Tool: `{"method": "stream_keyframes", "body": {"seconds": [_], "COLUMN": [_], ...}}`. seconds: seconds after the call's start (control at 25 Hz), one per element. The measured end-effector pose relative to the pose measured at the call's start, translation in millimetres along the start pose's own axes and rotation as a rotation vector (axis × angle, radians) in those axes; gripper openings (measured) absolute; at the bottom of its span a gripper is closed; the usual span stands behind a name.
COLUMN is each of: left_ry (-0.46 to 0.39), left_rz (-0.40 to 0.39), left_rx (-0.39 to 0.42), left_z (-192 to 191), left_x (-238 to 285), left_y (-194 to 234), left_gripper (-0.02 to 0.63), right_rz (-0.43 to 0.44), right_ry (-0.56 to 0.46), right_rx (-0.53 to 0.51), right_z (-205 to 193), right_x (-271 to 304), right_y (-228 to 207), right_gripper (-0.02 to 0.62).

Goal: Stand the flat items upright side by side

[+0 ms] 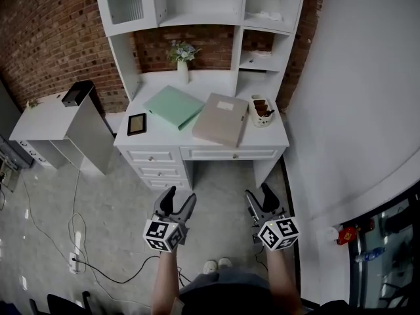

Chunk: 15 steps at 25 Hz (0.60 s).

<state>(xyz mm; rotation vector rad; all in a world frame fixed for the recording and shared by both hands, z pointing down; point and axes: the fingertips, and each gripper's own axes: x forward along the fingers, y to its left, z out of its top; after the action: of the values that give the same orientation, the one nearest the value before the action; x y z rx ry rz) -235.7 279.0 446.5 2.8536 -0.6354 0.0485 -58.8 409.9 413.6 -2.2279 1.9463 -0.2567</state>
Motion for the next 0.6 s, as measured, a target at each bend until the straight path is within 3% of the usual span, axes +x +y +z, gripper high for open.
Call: {"method": "stream_keyframes", "body": {"seconds": [0.6], "left_ry": [-0.112], "left_rz": [0.015], "left_rx": [0.055], "left_z": [52.1], "left_x": [3.1], "left_y": [33.1], "left_gripper": [0.272], "right_rz": [-0.019], "right_ry": [-0.094], "right_rx": [-0.056], "right_z": [31.7], "right_x": [17.8], "right_y": [14.9], "right_gripper": [0.245]}}
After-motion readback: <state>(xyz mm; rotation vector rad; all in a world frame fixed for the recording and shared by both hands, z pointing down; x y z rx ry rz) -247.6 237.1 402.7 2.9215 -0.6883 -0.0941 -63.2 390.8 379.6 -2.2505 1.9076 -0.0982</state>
